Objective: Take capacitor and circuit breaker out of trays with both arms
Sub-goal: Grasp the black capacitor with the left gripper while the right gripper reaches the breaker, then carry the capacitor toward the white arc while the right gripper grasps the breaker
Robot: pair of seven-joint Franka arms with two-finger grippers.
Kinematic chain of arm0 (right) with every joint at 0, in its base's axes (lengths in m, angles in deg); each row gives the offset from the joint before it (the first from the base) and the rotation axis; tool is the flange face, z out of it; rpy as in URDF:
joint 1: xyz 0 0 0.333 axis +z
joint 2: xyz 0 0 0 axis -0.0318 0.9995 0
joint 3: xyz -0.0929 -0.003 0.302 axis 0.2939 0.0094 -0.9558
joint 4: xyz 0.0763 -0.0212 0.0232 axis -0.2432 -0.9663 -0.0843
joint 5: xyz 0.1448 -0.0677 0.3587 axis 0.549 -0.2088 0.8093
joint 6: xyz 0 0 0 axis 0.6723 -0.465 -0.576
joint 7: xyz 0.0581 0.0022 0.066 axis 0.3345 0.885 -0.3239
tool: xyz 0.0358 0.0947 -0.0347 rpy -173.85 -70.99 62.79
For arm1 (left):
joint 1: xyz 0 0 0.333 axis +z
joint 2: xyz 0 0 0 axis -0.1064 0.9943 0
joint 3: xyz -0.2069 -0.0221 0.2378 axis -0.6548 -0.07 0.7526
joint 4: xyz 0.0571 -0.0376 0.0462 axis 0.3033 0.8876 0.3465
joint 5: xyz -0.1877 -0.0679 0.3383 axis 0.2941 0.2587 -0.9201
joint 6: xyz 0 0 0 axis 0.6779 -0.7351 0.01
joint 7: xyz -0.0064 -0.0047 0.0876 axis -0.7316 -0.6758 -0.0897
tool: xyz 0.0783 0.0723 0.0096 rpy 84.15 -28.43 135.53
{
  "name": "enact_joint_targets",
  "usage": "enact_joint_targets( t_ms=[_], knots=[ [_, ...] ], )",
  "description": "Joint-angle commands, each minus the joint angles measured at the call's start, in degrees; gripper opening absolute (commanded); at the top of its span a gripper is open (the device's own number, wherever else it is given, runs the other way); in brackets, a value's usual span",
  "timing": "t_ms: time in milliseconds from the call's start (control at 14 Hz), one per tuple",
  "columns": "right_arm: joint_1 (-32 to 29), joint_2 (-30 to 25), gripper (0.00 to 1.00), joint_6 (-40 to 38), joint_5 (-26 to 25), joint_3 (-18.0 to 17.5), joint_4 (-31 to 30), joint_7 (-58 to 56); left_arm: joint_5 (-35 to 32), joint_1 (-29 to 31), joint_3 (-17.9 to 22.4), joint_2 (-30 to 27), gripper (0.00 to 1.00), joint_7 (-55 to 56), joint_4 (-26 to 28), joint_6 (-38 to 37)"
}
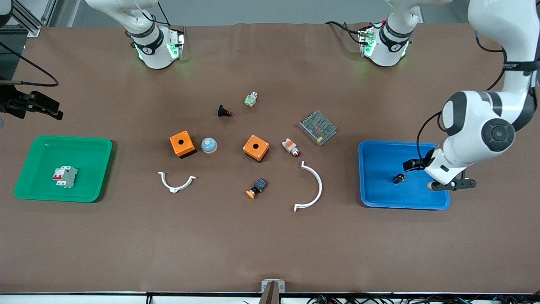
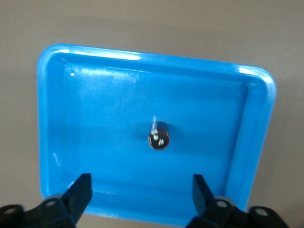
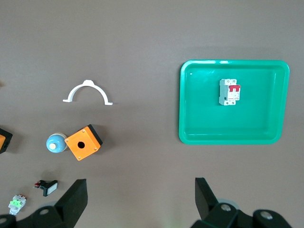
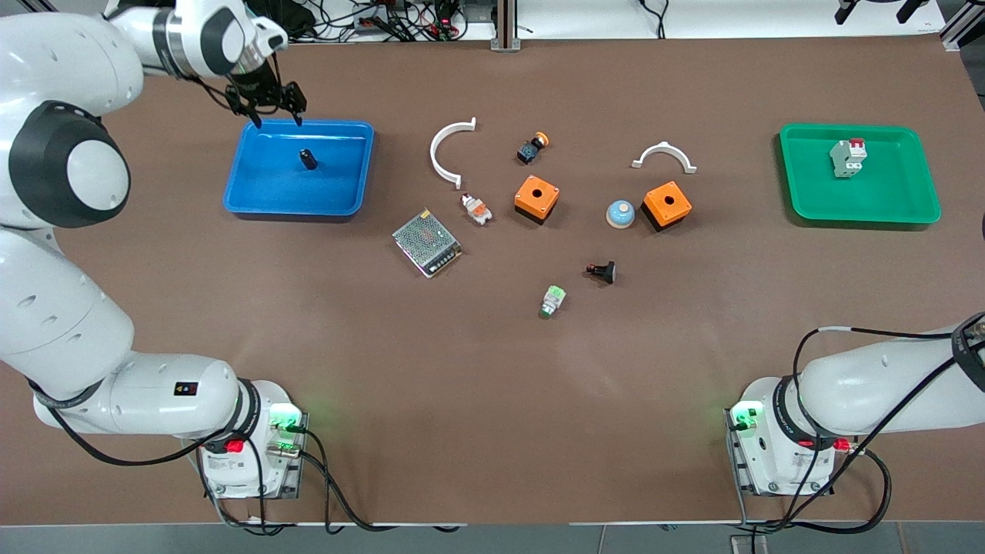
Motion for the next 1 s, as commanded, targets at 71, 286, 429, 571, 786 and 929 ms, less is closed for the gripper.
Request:
enact_joint_targets(
  t_ms=[71, 286, 429, 571, 786, 929],
  knots=[
    [-1.54, 6.09, 1.00, 0.33, -4.65, 0.58, 1.52, -0.25, -0.05, 0.73, -0.34, 4.51, 0.78, 0.41, 3.12, 10.42],
    [-5.93, 12.16, 1.00, 5.33, -4.49, 0.58, 1.43, -0.43, 0.39, 0.29, -0.61, 7.50, 0.71, 2.17, 3.03, 14.47],
    [-9.01, 16.03, 1.00, 9.28, -4.49, 0.58, 1.43, -5.93, 0.39, 0.29, -0.61, 8.91, 0.64, 2.26, 2.94, 15.01],
    [-11.91, 18.93, 1.00, 13.24, -4.22, 0.58, 1.52, -12.96, 0.39, 0.29, -0.61, 9.52, 0.54, 2.26, 2.94, 15.01],
    [-15.95, 22.72, 1.00, 17.63, -3.96, 0.49, 1.52, -17.64, 0.31, -0.15, -0.78, 9.62, 0.20, 2.26, 3.03, 14.92],
    [-17.54, 25.52, 1.00, 21.85, -3.78, 0.49, 1.52, -22.46, 0.31, -1.11, -0.78, 8.83, 0.01, 2.00, 2.94, 14.49]
  ],
)
